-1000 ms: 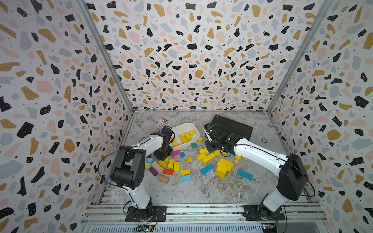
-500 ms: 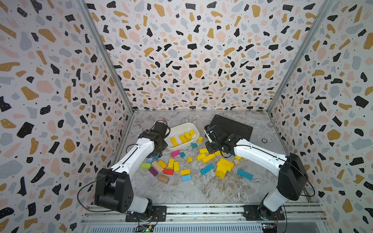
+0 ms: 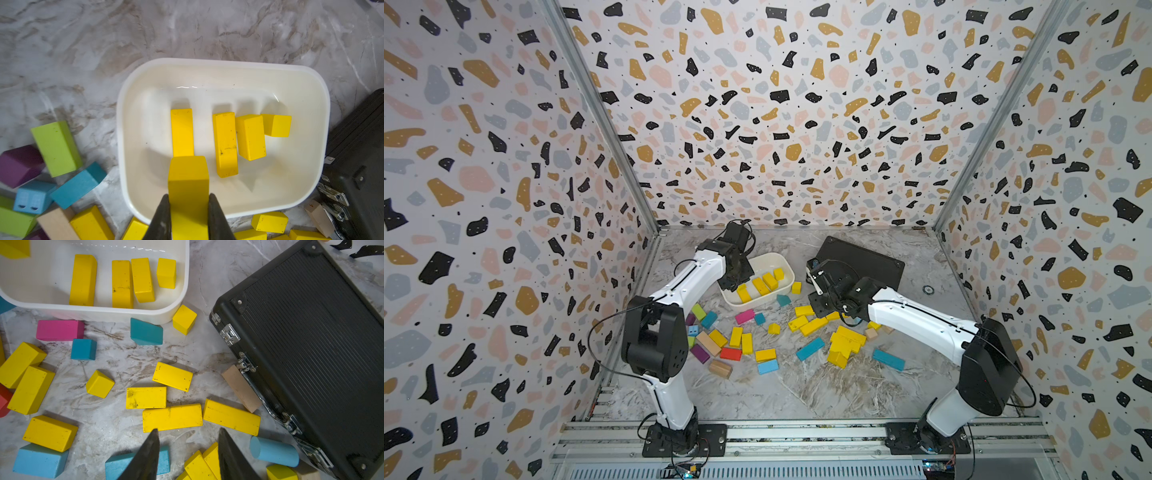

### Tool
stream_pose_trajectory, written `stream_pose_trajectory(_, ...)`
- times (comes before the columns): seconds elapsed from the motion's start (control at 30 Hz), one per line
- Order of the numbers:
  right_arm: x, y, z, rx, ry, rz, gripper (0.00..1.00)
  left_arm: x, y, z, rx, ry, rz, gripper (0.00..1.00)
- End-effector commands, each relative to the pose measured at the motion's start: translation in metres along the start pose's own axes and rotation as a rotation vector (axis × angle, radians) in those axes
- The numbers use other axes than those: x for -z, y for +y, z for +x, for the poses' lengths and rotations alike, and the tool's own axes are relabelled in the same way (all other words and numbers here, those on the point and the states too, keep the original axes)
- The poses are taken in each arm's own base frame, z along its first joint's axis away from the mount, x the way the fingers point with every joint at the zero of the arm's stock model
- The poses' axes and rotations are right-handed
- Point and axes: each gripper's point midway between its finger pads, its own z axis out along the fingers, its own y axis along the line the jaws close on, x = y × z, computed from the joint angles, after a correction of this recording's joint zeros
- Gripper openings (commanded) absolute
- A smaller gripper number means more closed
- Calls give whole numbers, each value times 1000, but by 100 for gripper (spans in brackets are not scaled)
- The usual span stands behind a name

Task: Pick out the yellow building blocks
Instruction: Place the building block in the storage box.

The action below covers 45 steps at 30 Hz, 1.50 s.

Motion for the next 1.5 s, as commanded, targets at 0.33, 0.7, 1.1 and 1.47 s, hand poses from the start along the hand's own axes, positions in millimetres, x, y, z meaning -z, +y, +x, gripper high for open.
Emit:
stream_pose_trajectory(0.33, 18, -3, -11, -41, -56, -4, 48, -56, -24, -17, -52, 32, -5, 11)
stream_pose_trajectory(0.7, 12, -1, -6, -48, -36, -5, 47, -78, -12, -6, -8, 68, -64, 30)
stream_pose_trajectory(1.1, 2, 2, 15, 46, 25, -24, 48, -15, -12, -35, -48, -94, -39, 48)
stream_pose_trajectory(1.47, 2, 3, 66, 182, 208, -79, 49, 59, 0, -1, -66, -215, 205, 50)
